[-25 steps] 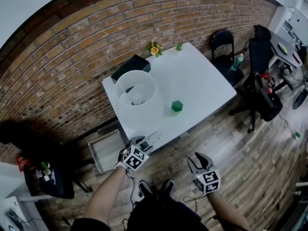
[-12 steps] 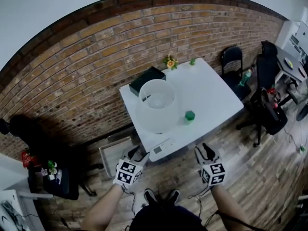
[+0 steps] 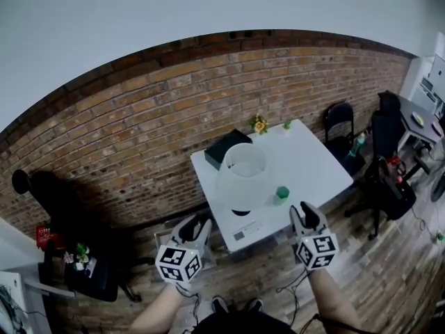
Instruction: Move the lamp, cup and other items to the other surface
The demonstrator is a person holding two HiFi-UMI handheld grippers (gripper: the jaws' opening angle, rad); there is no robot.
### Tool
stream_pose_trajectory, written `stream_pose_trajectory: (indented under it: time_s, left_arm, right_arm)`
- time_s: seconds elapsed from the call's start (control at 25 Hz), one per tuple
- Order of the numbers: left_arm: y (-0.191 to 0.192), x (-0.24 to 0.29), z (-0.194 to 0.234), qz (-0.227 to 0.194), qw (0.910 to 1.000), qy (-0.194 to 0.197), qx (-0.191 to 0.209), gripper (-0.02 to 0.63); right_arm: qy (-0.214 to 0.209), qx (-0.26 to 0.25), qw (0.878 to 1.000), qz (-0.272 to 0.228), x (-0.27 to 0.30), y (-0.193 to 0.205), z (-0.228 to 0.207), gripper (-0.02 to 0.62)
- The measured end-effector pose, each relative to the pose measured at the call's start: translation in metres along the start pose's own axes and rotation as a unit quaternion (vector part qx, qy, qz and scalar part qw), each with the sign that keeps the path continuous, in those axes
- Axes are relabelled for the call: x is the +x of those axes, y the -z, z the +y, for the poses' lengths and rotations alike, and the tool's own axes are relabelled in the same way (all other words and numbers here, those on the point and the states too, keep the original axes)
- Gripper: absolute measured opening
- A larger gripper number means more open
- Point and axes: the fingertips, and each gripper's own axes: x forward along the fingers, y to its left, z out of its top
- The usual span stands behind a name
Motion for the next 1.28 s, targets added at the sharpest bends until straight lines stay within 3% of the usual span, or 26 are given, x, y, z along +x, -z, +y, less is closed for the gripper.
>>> stream_pose_trajectory:
  time_s: [0.28, 0.52, 0.72, 1.28]
  left_arm:
    - [-0.049, -0.036, 0.002, -0.053, 0.9984, -0.014, 0.007, 0.024]
    - [-0.093, -0.069, 0.003, -0.131, 0.9904, -0.041, 0.01, 0.006]
    - [-0.099, -0.078, -0.005, -0.136, 0.9892, -0.033, 0.045, 0.006]
    - [-0.098, -0.08, 0.027, -0.131, 0.9902, -0.031, 0.035, 0.006]
  right_arm:
    - [-0.026, -0.023, 0.996, -0.079, -0.022, -0.076, 0.049, 0.11]
    - [-0.036, 0.008, 0.99, -0.137, -0.039, -0.111, 0.077, 0.036]
    - [-0.026, -0.014, 0.991, -0.133, -0.044, -0.104, 0.082, 0.005]
    - [-0.004, -0.066, 0.991, -0.115, -0.032, -0.098, 0.099, 0.003]
